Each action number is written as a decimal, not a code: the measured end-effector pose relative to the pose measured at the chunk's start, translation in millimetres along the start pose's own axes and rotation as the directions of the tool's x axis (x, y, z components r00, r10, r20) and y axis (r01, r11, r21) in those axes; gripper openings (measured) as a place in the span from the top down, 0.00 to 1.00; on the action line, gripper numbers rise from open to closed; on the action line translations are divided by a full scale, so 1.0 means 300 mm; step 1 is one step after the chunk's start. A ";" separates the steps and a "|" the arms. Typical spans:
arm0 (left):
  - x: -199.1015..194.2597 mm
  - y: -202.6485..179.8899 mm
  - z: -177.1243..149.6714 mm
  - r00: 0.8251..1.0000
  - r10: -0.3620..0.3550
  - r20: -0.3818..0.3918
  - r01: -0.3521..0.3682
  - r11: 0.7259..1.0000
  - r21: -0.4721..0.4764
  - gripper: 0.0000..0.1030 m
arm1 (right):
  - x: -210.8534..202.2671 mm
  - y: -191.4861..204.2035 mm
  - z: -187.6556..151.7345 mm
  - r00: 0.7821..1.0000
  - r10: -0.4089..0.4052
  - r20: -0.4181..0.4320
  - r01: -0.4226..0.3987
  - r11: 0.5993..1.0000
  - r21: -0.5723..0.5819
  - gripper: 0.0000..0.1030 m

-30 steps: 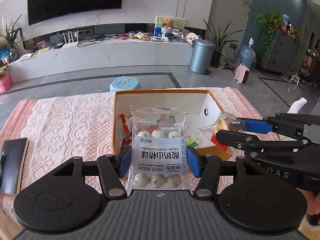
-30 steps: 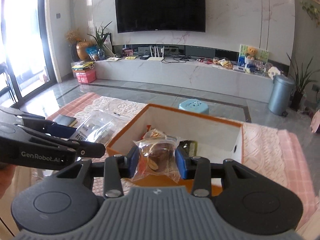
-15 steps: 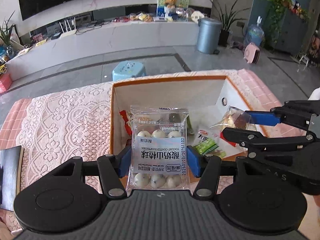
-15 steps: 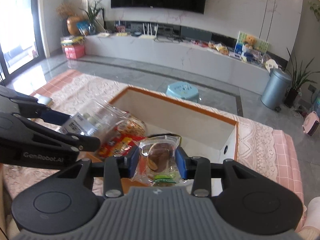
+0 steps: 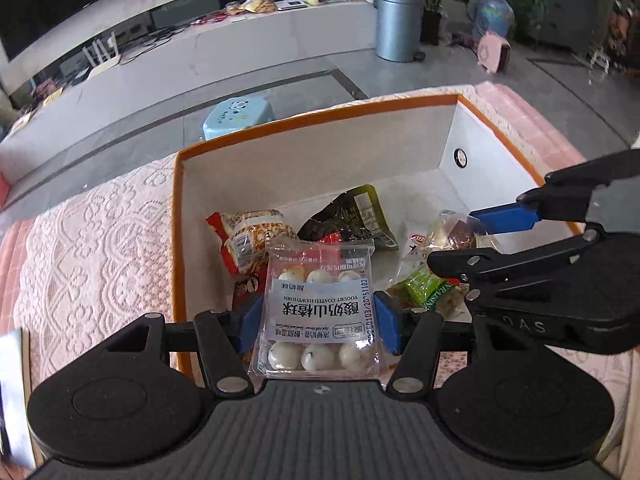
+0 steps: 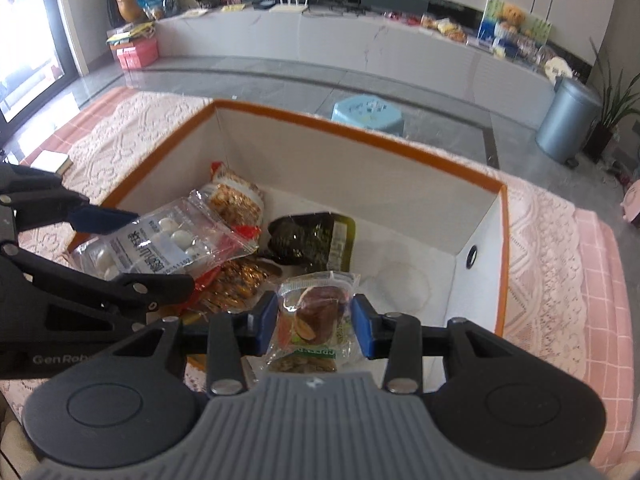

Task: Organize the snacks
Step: 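Lift both held packets and carry them into the orange box, then open both tools to release the packets into the box and withdraw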

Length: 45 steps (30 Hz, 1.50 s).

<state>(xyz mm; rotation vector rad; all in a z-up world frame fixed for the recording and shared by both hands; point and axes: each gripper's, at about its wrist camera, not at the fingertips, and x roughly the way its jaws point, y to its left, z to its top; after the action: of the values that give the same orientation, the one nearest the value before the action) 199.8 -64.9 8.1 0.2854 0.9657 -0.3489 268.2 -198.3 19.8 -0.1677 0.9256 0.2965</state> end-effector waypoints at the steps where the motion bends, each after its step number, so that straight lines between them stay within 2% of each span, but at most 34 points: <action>1: 0.008 -0.001 0.005 1.000 0.000 -0.005 0.000 1.000 0.008 0.35 | 0.015 -0.005 0.003 1.000 0.006 -0.014 -0.006 1.000 0.004 0.62; 6: 0.061 0.000 0.018 0.999 -0.002 -0.033 0.003 1.000 0.005 0.36 | 0.078 -0.028 -0.003 0.998 0.015 -0.064 -0.015 1.000 0.007 0.61; 15: 0.124 0.005 0.020 0.997 0.022 -0.078 -0.023 1.000 -0.013 0.35 | 0.099 -0.031 0.007 0.997 0.019 -0.070 -0.019 1.000 -0.001 0.58; 21: 0.119 -0.002 0.004 0.995 0.042 -0.094 -0.042 0.999 -0.006 0.32 | 0.095 -0.021 0.012 0.997 0.017 -0.071 -0.017 1.000 -0.002 0.56; 22: 0.113 -0.004 0.002 0.995 0.047 -0.092 -0.048 0.999 -0.001 0.28 | 0.093 -0.018 0.012 0.997 0.016 -0.071 -0.016 1.000 -0.002 0.56; 27: 0.077 -0.004 0.006 0.996 0.055 -0.074 -0.055 0.998 0.006 0.26 | 0.074 -0.011 0.009 0.998 0.003 -0.066 -0.004 1.000 -0.010 0.52; 33: -0.006 -0.026 -0.006 0.993 0.114 -0.007 -0.114 0.992 0.046 0.18 | 0.006 -0.005 0.007 0.999 -0.024 -0.023 0.024 0.999 -0.025 0.39; 40: -0.144 -0.013 -0.058 0.991 0.108 0.084 -0.103 0.993 -0.061 0.18 | -0.102 -0.001 -0.013 0.999 -0.028 0.025 0.028 0.999 -0.021 0.35; 45: -0.265 -0.036 -0.112 0.976 0.135 0.170 -0.121 0.988 -0.092 0.18 | -0.201 0.017 -0.060 0.996 -0.040 0.084 0.041 0.999 -0.009 0.35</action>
<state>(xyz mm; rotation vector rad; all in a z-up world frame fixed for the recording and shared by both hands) 128.8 -49.0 55.7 0.2374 0.7815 -0.2122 219.0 -209.2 57.6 -0.1825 0.8368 0.2695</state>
